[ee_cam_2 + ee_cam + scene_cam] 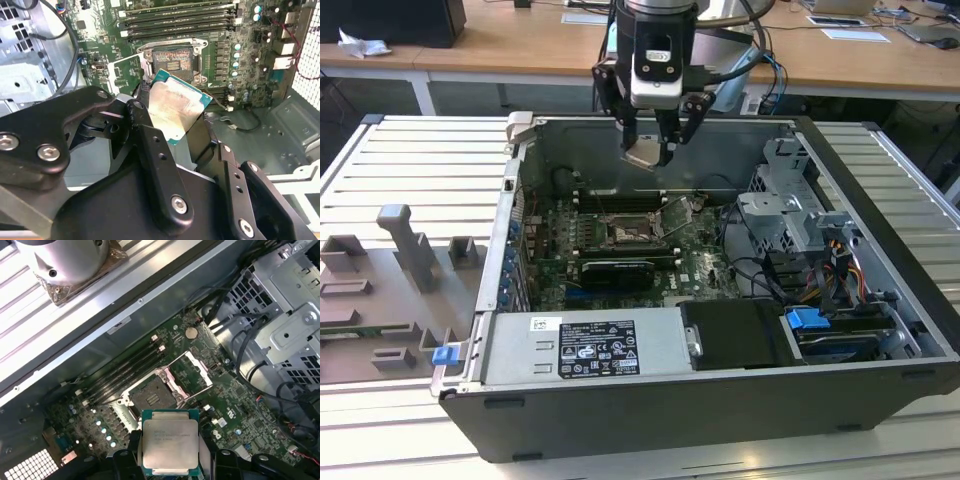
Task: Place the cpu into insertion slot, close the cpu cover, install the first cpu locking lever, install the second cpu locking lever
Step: 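Place the cpu into insertion slot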
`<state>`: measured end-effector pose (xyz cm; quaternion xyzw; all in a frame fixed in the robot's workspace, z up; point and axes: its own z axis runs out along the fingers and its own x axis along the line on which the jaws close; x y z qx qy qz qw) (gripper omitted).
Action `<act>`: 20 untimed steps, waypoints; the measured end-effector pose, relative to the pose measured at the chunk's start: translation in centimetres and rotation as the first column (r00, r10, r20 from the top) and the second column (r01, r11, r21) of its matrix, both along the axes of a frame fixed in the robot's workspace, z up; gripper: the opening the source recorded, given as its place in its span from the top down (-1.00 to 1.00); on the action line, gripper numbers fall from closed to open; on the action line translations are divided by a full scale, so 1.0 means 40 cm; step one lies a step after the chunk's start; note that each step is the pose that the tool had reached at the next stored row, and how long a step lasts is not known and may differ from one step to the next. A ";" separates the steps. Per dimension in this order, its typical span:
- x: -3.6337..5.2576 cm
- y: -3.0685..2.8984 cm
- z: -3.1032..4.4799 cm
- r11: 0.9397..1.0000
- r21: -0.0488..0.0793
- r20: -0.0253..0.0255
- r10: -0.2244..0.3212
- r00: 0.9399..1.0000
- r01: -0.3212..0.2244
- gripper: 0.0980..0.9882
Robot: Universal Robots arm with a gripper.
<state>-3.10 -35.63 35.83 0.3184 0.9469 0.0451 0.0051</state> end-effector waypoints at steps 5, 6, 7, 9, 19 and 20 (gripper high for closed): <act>0.000 0.000 -0.001 0.999 0.000 0.000 -0.049 0.999 0.049 0.01; 0.000 0.000 -0.001 0.998 0.000 0.000 -0.058 0.998 0.058 0.01; 0.000 0.000 -0.001 0.998 0.000 0.000 -0.070 0.998 0.070 0.01; 0.000 0.000 -0.002 0.996 0.000 0.000 -0.092 0.996 0.092 0.01; 0.000 0.000 -0.008 0.984 0.000 0.000 -0.176 0.984 0.176 0.01; 0.000 0.000 -0.010 0.984 0.000 0.000 -0.176 0.984 0.176 0.01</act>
